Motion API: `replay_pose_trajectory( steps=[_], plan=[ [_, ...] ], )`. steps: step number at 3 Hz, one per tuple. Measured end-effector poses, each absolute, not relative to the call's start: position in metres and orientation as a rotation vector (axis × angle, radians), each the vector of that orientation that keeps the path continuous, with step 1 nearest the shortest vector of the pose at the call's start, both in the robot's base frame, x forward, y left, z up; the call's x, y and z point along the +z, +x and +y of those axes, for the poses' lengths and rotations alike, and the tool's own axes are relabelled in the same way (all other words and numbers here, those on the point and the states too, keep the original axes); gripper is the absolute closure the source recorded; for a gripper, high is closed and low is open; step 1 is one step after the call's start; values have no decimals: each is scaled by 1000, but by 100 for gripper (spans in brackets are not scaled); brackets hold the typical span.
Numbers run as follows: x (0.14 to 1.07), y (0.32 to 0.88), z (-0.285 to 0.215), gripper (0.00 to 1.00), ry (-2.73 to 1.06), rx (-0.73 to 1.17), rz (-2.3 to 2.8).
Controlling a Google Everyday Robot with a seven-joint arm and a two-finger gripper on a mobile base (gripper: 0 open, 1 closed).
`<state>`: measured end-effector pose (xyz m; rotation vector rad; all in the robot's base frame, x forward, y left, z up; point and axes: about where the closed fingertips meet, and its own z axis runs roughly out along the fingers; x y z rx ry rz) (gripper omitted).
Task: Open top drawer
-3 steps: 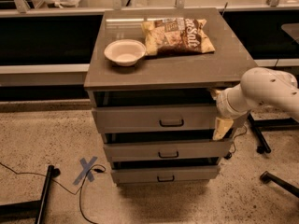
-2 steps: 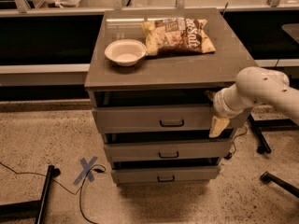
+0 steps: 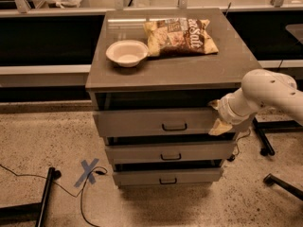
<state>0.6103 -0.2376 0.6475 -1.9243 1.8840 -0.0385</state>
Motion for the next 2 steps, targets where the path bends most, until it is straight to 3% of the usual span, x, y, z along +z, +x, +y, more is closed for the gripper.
replay_pose_trajectory(
  steps=[2],
  plan=[
    [664,535,-250,25,-1981,59,1955]
  ],
)
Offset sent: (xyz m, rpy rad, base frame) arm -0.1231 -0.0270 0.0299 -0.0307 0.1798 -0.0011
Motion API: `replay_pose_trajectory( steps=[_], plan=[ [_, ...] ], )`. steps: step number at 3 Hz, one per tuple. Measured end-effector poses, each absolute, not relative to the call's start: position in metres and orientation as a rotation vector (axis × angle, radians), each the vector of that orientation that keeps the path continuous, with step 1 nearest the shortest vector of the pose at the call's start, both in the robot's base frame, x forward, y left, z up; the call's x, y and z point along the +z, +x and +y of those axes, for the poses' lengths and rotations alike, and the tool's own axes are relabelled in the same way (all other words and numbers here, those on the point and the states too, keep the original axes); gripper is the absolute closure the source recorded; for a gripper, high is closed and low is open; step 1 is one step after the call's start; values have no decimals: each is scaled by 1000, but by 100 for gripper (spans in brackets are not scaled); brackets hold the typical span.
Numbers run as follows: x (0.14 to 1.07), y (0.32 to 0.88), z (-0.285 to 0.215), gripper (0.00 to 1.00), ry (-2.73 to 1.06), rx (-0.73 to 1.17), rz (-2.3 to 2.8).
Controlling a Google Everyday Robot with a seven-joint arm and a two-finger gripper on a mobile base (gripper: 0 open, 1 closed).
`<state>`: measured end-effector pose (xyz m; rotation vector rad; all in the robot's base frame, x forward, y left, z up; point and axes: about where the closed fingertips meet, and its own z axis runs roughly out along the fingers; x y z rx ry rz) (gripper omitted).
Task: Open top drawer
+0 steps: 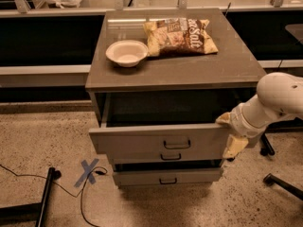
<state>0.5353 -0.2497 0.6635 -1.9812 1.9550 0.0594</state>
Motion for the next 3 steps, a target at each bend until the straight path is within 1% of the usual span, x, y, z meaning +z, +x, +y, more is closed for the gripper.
replay_pose_trajectory(
  steps=[1,2,3],
  plan=[
    [677,492,-270,10,-1947,84,2023],
    [696,472,-280,0,-1864,101,2002],
    [713,480,-272,0,-1812,113,1922]
  ],
)
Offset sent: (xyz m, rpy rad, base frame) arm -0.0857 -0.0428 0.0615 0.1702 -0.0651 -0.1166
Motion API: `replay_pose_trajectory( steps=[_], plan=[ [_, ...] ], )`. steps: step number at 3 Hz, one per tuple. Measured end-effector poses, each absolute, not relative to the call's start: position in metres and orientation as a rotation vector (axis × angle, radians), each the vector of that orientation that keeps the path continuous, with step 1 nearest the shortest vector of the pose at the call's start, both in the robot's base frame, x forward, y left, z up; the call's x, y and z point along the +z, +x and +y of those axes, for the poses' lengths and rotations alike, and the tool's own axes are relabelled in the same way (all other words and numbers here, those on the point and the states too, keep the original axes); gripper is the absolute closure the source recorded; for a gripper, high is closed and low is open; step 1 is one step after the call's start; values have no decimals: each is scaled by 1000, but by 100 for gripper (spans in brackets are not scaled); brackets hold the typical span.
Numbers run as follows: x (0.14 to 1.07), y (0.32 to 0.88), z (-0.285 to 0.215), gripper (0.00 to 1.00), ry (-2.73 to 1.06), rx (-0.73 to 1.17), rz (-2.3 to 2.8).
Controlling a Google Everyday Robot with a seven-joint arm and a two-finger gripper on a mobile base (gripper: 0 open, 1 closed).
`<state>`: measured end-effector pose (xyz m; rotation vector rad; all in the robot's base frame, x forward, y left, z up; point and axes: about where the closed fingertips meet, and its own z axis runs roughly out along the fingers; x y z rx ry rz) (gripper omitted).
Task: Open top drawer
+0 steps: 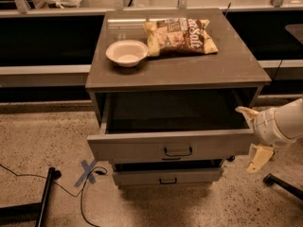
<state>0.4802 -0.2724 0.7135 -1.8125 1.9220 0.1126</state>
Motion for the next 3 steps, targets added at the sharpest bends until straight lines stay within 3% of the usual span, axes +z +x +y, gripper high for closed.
replay_pose_trajectory(
  steps=[1,3],
  plan=[
    [713,499,-257,0,-1836,142,1888],
    [657,524,-212,4,-1934,391,1980]
  ],
)
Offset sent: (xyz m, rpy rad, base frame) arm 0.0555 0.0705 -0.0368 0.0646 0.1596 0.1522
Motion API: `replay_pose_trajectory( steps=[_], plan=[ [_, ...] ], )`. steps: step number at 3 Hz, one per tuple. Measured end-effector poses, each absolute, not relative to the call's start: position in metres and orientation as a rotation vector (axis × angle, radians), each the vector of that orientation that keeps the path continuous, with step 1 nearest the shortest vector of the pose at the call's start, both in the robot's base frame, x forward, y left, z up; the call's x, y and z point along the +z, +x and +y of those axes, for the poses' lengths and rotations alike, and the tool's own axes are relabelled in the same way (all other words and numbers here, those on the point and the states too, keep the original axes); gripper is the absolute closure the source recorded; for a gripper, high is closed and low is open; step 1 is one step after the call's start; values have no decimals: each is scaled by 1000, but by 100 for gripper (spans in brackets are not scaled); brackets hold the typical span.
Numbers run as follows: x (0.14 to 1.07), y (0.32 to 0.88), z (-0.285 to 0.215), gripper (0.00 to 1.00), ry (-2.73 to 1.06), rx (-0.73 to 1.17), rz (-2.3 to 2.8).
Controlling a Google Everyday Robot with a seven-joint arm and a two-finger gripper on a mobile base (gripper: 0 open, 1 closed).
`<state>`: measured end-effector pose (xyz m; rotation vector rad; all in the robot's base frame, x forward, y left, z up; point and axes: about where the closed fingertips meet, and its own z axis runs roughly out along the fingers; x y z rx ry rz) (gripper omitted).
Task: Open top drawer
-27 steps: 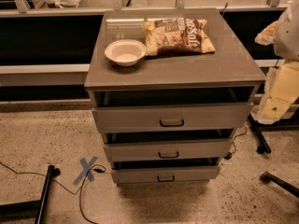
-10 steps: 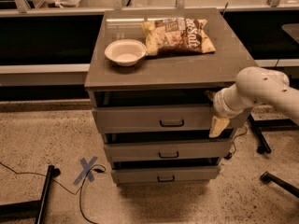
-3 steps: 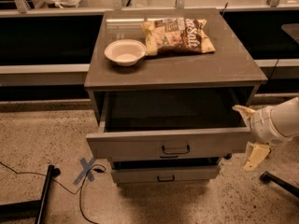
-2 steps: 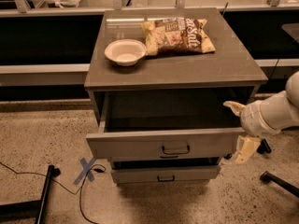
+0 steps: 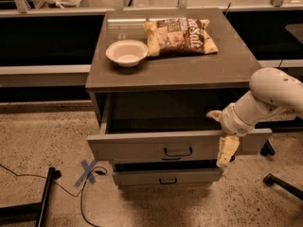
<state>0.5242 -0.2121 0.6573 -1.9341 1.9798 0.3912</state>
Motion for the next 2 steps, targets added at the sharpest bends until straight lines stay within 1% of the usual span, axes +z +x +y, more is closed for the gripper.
replay_pose_trajectory(
  steps=[2],
  plan=[
    [647,496,-200,50,-2051,437,2046]
  ],
)
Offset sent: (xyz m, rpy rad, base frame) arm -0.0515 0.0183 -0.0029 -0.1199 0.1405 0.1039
